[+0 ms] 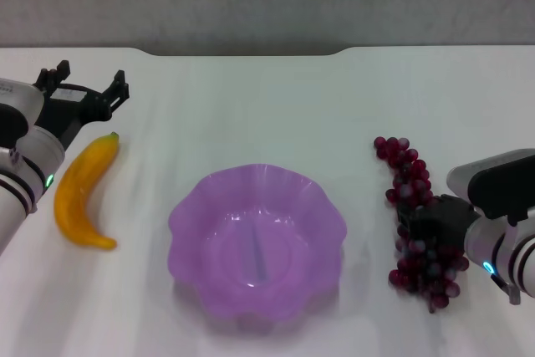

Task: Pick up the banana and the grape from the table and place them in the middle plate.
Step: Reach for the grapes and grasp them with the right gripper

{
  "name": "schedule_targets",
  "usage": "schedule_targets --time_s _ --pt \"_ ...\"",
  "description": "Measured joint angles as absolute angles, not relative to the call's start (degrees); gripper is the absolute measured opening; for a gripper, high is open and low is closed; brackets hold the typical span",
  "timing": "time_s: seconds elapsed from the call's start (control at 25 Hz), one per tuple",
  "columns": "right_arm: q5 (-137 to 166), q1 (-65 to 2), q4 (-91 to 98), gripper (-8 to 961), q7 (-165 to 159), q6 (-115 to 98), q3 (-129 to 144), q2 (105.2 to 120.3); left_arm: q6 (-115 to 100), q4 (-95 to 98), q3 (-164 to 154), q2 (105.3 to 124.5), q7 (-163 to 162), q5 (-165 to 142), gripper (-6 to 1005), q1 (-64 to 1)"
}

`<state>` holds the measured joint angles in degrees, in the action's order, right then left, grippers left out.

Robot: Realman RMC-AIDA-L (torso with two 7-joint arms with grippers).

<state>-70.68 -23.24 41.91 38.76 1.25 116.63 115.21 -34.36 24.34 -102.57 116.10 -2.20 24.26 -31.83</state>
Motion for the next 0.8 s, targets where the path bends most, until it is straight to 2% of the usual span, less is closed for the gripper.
schedule_targets --time_s 0.8 --pt "-70.8 -21.0 44.8 374 38.6 -5.3 118.2 115.39 -34.4 24.3 -102.5 116.10 -2.2 24.3 896 -31.6"
